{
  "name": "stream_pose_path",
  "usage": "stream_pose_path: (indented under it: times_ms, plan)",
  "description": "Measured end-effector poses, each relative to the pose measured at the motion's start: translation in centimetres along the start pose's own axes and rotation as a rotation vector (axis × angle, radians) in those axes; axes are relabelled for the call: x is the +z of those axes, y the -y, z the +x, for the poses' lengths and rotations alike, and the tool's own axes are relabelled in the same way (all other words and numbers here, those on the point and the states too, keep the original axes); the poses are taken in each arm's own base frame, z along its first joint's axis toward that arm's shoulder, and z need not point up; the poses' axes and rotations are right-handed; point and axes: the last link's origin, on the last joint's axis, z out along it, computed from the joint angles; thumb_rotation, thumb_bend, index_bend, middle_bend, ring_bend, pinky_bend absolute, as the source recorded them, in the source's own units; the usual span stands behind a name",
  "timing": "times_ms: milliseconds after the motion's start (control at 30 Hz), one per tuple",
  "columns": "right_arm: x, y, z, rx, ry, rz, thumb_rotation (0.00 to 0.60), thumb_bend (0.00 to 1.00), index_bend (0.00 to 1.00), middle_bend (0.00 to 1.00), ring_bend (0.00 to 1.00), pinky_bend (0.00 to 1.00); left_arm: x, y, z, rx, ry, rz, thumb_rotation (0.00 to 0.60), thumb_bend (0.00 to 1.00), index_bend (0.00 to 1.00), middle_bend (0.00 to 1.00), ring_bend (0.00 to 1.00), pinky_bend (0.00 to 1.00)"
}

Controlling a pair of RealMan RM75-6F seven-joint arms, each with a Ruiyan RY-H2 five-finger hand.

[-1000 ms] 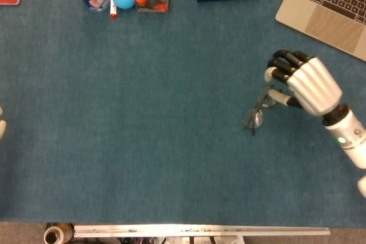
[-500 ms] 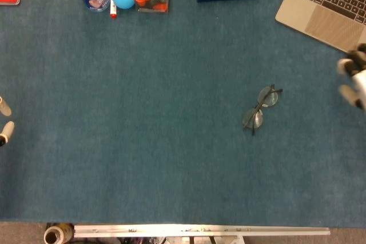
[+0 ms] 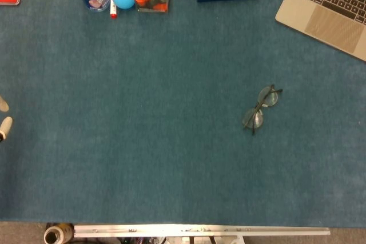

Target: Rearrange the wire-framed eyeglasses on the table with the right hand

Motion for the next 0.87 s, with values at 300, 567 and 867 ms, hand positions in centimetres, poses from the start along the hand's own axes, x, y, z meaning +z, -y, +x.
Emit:
stream_pose_path:
  times_ms: [300, 567, 867]
  plan:
    - [-1.2, -1.9, 0.8, 0.046, -0.044, -0.047, 0.600, 0.10, 0.55, 0.49, 0.32, 0.52, 0.0, 0.0, -0.2, 0.013, 0.007, 0.007, 0.600, 0.28, 0.52, 0.48, 0.31, 0.46]
    - [-1.4, -3.4, 1.1, 0.069, -0.057, -0.084, 0.600, 0.11, 0.55, 0.49, 0.32, 0.52, 0.3, -0.1, -0.7, 0.024, 0.027, 0.009, 0.600, 0.28, 0.52, 0.48, 0.31, 0.46]
    - [-1.1, -3.8, 0.8, 0.084, -0.036, -0.093, 0.600, 0.11, 0.55, 0.49, 0.32, 0.52, 0.7, -0.1, -1.2, 0.029, 0.050, 0.016, 0.600, 0.28, 0.52, 0.49, 0.31, 0.47]
